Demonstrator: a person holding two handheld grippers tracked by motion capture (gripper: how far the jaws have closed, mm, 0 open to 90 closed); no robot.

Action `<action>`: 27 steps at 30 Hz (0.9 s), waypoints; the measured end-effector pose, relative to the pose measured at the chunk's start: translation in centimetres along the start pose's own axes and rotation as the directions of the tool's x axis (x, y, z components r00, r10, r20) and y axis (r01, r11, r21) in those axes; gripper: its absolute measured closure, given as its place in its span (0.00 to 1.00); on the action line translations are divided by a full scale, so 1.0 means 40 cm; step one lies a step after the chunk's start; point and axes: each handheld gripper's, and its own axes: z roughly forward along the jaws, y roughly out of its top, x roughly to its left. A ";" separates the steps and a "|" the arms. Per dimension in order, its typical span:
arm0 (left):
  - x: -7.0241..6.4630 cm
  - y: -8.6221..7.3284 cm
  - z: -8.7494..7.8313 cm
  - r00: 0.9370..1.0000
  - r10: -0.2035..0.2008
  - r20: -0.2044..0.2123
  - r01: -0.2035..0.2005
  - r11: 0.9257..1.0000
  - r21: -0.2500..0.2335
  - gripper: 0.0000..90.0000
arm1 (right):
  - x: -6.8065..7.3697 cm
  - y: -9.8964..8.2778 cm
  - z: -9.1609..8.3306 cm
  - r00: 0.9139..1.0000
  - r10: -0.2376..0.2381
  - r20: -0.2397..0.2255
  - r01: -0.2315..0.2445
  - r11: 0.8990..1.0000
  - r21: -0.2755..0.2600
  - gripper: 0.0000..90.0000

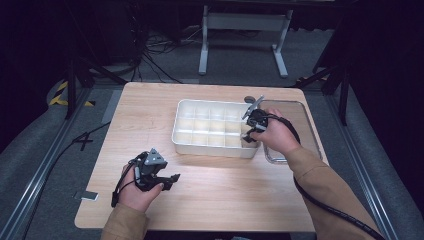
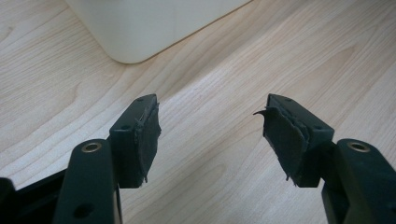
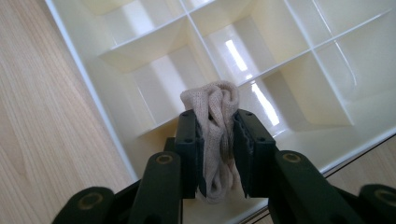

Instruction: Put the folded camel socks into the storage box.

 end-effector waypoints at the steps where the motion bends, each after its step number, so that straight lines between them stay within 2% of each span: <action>1: 0.000 0.000 0.000 1.000 0.001 0.000 -0.001 1.000 0.001 0.41 | 0.001 -0.002 0.002 1.000 -0.005 0.004 0.005 1.000 0.007 0.81; 3: -0.001 0.000 0.001 1.000 -0.001 0.001 0.001 1.000 0.003 0.41 | 0.005 -0.009 0.011 1.000 0.000 -0.010 0.000 1.000 0.012 0.81; 8: -0.002 0.001 0.001 1.000 0.004 0.002 -0.004 1.000 0.009 0.41 | 0.009 -0.021 0.033 1.000 0.000 -0.010 0.000 0.999 0.043 0.81; 14: -0.004 0.000 0.004 1.000 0.000 0.001 0.000 1.000 0.008 0.41 | 0.004 -0.023 0.063 0.999 0.027 -0.024 -0.025 0.997 0.074 0.81; 18: -0.006 0.000 0.004 1.000 0.003 0.001 -0.003 1.000 0.009 0.41 | 0.014 -0.010 0.074 1.000 0.015 0.006 -0.015 0.994 0.109 0.81; 22: -0.007 0.001 0.004 1.000 0.002 0.003 -0.002 1.000 0.007 0.41 | 0.012 -0.015 0.069 1.000 -0.002 0.004 0.002 0.996 0.094 0.76; 26: -0.005 0.002 0.007 1.000 0.015 0.004 -0.015 1.000 0.006 0.41 | 0.014 -0.026 0.056 1.000 0.017 0.014 -0.018 0.999 0.052 0.69; 27: -0.007 0.003 0.007 1.000 0.004 0.005 -0.004 1.000 0.012 0.41 | 0.013 -0.030 0.047 0.999 0.043 0.003 -0.043 0.998 0.039 0.61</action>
